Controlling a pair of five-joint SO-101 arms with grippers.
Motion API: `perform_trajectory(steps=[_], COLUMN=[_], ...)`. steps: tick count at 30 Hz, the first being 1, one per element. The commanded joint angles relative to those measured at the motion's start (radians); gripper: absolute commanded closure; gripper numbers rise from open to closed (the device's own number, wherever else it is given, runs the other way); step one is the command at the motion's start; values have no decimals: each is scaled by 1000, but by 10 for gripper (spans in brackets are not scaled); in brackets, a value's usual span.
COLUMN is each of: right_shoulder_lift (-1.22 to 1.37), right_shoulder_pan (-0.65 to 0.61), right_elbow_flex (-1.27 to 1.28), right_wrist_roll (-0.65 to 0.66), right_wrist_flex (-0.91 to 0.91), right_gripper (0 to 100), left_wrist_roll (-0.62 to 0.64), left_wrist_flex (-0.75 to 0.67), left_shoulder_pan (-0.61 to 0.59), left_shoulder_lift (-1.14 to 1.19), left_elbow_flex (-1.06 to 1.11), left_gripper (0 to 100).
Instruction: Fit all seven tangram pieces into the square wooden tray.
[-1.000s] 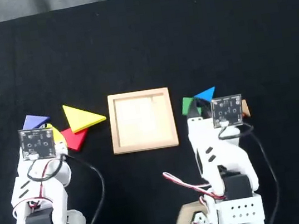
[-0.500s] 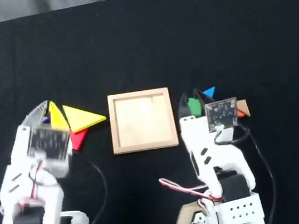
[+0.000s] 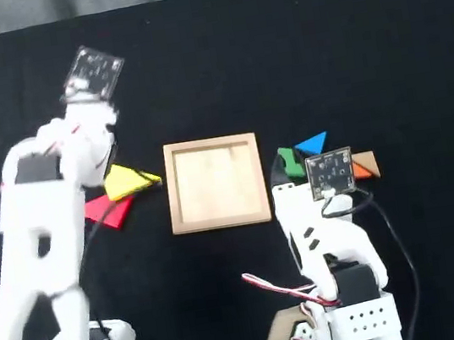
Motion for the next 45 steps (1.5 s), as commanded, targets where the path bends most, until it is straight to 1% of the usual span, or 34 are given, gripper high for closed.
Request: perform_trajectory(steps=[1, 2, 4, 6, 8, 13, 15, 21, 32, 38, 45], right_shoulder_lift=[-81, -81, -81, -81, -81, -81, -81, -81, -79, -79, -79], right_shoulder_pan=[-14, -14, -14, -14, -14, -14, -14, -15, -15, -15, -15], right_elbow_flex=[-4, -4, -4, -4, -4, -4, -4, -4, -4, -4, -4], right_wrist_roll=[11, 11, 11, 11, 11, 11, 11, 11, 11, 11, 11], right_wrist_flex=[8, 12, 28, 32, 34, 34, 34, 35, 35, 35, 35], right_gripper=[900, 900, 900, 900, 900, 900, 900, 900, 900, 900, 900], left_wrist_roll=[-5, -2, 49, 97, 114, 115, 115, 115, 103, -69, -189], left_wrist_flex=[63, 72, 69, 40, 6, -75, -86, -78, -86, -75, 58], left_shoulder_pan=[7, 8, 7, -5, -13, -42, -53, -87, -87, -96, -156], left_shoulder_lift=[176, 222, 311, 396, 479, 663, 721, 821, 898, 941, 936], left_elbow_flex=[-179, -208, -257, -297, -337, -424, -461, -564, -575, -562, -598], left_gripper=[966, 966, 966, 966, 964, 868, 855, 866, 866, 866, 866])
